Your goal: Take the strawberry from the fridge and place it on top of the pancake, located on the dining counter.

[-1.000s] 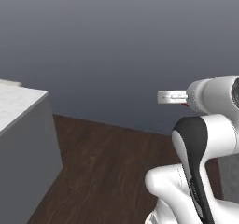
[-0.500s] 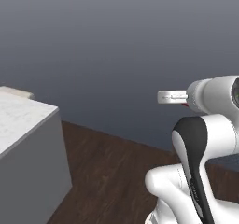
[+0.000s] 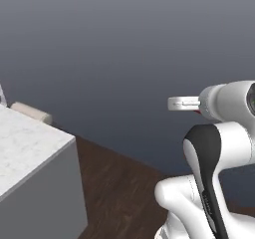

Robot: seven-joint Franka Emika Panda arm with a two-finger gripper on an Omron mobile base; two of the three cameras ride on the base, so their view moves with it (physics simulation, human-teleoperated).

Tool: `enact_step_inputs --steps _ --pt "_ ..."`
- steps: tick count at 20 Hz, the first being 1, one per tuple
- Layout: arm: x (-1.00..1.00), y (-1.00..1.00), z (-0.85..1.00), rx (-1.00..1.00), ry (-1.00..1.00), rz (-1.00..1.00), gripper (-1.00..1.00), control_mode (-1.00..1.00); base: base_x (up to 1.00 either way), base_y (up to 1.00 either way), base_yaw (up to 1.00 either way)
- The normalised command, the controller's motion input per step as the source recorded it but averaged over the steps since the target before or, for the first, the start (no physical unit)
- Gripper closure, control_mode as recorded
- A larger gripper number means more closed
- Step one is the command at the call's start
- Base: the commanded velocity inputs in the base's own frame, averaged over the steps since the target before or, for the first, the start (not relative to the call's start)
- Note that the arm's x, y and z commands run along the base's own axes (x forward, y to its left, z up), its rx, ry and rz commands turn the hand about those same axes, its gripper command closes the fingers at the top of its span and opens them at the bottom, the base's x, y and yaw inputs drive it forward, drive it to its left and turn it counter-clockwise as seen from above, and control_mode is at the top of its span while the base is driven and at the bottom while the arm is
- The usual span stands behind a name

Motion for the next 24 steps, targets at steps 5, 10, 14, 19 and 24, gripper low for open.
enact_step_inputs --steps 5,10,14,19,24 --pt "0.0 0.0 0.0 0.0 0.0 0.0 1.0 1.0 1.0 -0.19 0.39" --pt "0.0 0.0 0.0 0.0 0.0 0.0 1.0 1.0 1.0 -0.44 0.4" --pt "0.0 0.0 0.0 0.0 0.0 0.0 1.0 1.0 1.0 -0.67 0.15" --pt "0.0 0.0 0.0 0.0 0.0 0.0 1.0 1.0 1.0 -0.65 0.09" --pt "0.0 0.0 0.0 0.0 0.0 0.0 1.0 1.0 1.0 -0.56 0.2"
